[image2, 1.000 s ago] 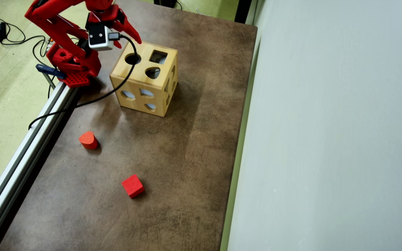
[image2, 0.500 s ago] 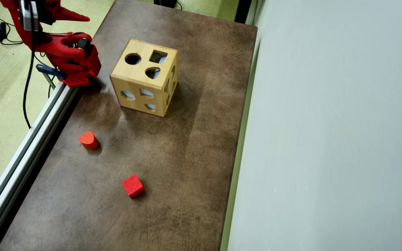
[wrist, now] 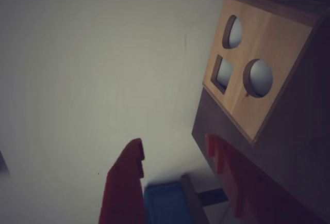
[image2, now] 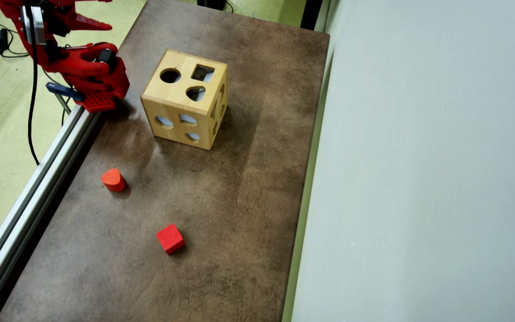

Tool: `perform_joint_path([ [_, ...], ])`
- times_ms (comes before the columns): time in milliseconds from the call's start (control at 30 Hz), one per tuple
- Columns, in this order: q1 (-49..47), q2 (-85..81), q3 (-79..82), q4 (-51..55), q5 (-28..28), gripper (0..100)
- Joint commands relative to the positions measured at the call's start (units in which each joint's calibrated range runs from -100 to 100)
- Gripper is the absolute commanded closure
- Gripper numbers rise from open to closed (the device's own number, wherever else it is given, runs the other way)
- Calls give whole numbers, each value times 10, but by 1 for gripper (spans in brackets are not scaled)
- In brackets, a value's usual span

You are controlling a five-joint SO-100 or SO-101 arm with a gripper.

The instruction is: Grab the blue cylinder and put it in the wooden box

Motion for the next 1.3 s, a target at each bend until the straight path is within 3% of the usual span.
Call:
perform_joint_path([
  [0, 13, 3, 1, 6, 0, 98],
  [733, 106, 3, 1, 6, 1, 97],
  [1267, 108, 2, 6, 3, 0, 97],
])
